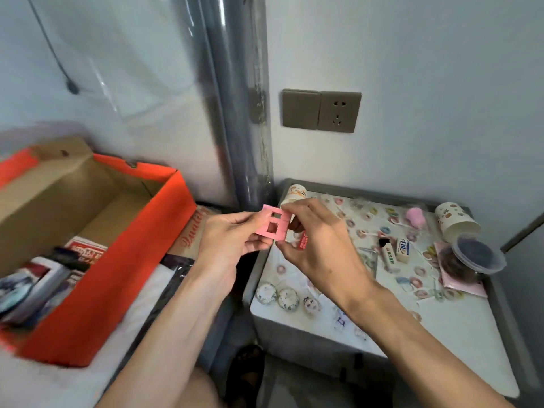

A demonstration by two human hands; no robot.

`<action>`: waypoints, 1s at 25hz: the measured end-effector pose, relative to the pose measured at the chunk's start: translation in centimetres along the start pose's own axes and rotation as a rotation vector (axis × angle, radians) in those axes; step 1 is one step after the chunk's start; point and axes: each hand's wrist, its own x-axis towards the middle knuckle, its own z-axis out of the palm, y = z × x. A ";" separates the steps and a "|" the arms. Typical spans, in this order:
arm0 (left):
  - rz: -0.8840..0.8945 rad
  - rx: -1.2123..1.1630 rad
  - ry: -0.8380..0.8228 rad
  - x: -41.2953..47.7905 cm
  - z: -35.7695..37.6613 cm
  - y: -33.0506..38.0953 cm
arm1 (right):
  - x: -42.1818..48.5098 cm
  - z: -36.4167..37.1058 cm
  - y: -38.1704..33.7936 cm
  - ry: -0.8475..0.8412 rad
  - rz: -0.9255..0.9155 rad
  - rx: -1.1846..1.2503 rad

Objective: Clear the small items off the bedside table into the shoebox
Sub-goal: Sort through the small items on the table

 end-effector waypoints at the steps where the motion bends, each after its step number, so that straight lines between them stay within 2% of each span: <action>1: 0.005 -0.014 0.031 -0.8 -1.4 0.9 | 0.5 0.3 -1.7 -0.017 -0.031 0.006; 11: 0.026 -0.074 0.331 -4.6 -17.3 5.8 | 8.1 8.4 -15.6 -0.299 -0.285 0.050; 14: 0.045 -0.039 0.389 -4.4 -22.1 6.4 | 11.4 11.9 -18.1 -0.421 -0.292 0.119; 17: 0.064 0.033 0.521 -3.5 -27.2 5.9 | 14.6 16.1 -20.0 -0.608 -0.278 0.157; 19: 0.126 0.231 0.694 -2.4 -30.5 5.0 | 16.1 19.1 -21.0 -0.788 -0.304 0.120; 21: 0.201 0.544 0.876 -1.4 -33.2 3.8 | 16.9 21.9 -21.6 -0.999 -0.373 0.000; 25: 0.124 0.918 0.988 -0.2 -34.7 1.5 | 16.3 25.6 -22.3 -1.327 -0.582 -0.243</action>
